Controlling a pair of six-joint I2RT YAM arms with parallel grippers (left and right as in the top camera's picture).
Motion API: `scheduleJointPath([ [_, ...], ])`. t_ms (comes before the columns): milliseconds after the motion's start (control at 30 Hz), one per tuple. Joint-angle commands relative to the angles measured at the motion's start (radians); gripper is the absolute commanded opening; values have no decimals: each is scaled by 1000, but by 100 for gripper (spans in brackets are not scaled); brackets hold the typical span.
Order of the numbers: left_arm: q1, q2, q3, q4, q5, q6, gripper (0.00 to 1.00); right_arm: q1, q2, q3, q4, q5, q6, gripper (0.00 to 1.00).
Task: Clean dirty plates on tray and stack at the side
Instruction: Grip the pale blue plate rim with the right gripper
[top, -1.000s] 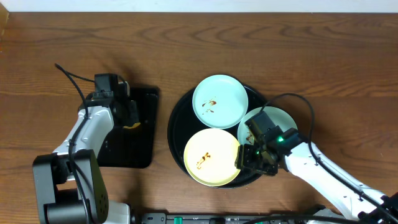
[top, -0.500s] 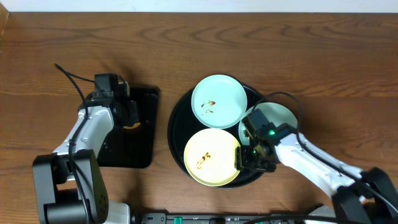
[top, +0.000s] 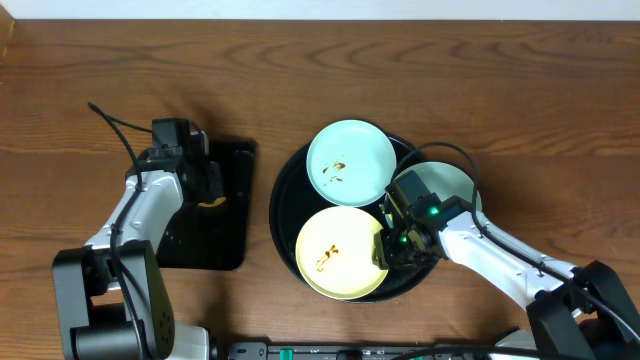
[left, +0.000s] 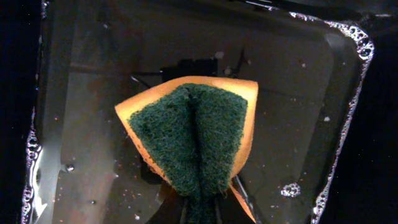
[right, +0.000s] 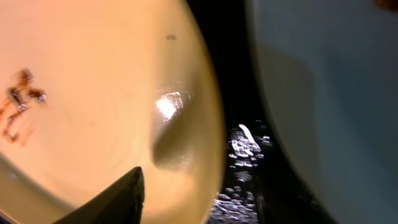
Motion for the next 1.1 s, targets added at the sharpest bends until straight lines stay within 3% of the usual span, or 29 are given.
scheduleJointPath([
  [0, -3, -11, 26, 2, -5, -13, 8, -11, 24, -11, 34, 28, -53, 59],
  [133, -3, -11, 26, 0, -5, -13, 7, -15, 24, -11, 88, 60, -60, 50],
  [200, -3, -11, 26, -2, -5, -13, 7, -16, 24, -11, 109, 69, -60, 13],
  [233, -3, -11, 26, -3, -5, -13, 7, -17, 24, -11, 117, 73, -60, 1],
  [700, -19, -14, 26, -11, -5, -13, 7, -18, 24, -11, 140, 107, -74, 1],
  [1067, -214, -169, 43, -125, 6, -84, 7, -18, 24, -11, 143, 122, -74, 1],
])
